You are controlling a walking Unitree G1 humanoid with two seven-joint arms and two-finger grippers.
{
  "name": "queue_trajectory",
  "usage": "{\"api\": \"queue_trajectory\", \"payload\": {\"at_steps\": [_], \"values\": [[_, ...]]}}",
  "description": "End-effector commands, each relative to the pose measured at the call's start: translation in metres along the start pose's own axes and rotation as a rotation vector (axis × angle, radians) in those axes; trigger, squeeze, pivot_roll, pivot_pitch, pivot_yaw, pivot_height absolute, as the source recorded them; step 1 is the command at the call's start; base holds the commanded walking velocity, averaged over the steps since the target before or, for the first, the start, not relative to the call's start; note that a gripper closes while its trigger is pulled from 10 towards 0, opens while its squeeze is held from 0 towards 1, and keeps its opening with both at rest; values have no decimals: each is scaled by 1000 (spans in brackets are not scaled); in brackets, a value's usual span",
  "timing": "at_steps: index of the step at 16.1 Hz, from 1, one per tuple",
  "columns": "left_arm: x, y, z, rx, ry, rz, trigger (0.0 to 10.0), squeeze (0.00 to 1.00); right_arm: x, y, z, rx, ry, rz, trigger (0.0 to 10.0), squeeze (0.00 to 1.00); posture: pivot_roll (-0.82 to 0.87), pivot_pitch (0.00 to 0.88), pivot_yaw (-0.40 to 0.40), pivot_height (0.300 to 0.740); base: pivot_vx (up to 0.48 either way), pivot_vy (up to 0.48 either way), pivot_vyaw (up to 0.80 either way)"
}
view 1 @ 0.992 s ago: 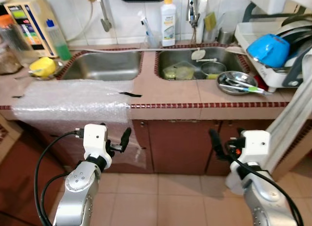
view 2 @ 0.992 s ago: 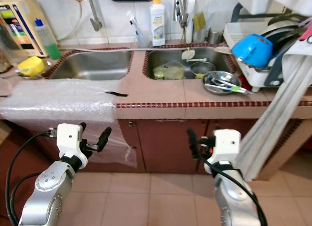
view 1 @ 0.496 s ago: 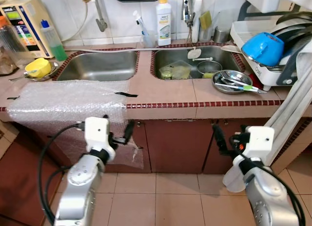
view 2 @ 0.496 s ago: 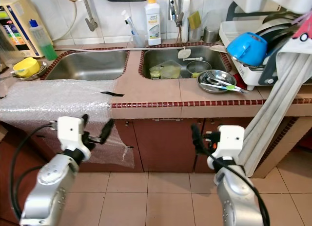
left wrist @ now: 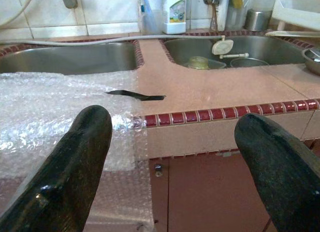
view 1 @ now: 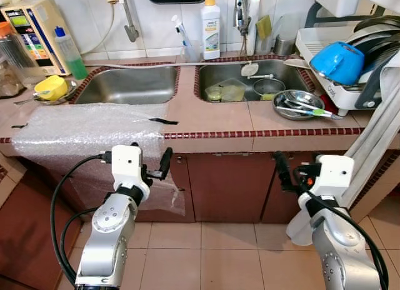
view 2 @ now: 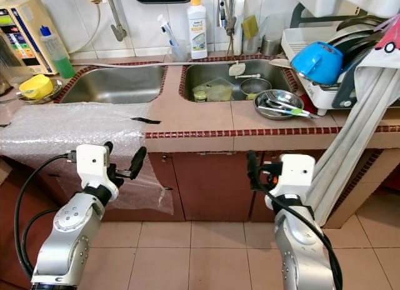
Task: Kitchen organization
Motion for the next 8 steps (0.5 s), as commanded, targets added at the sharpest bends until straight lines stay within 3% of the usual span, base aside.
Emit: {"api": "queue_trajectory", "payload": {"at_steps": [1,8], "values": [[8,2,0,3,-15,-11,10000,0,2,1,2,2,3,-10,10000,0,44,0,112,740,0,0,0],[6,3,0,-2,13,-18,10000,0,4,-2,6,8,-3,-35,10000,0,41,0,135,740,0,389,0]]}}
Point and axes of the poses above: a point about 5 cm out from each wrist's last joint towards the gripper, its own z axis pointing back from the gripper into the wrist, its own x axis along the axis of the wrist's last joint, y = z × x, the point moved 4 cm from there along -z, pointing out of the wrist towards the gripper, and after that the axes turned 13 degrees about z, right-handed, at the moved point
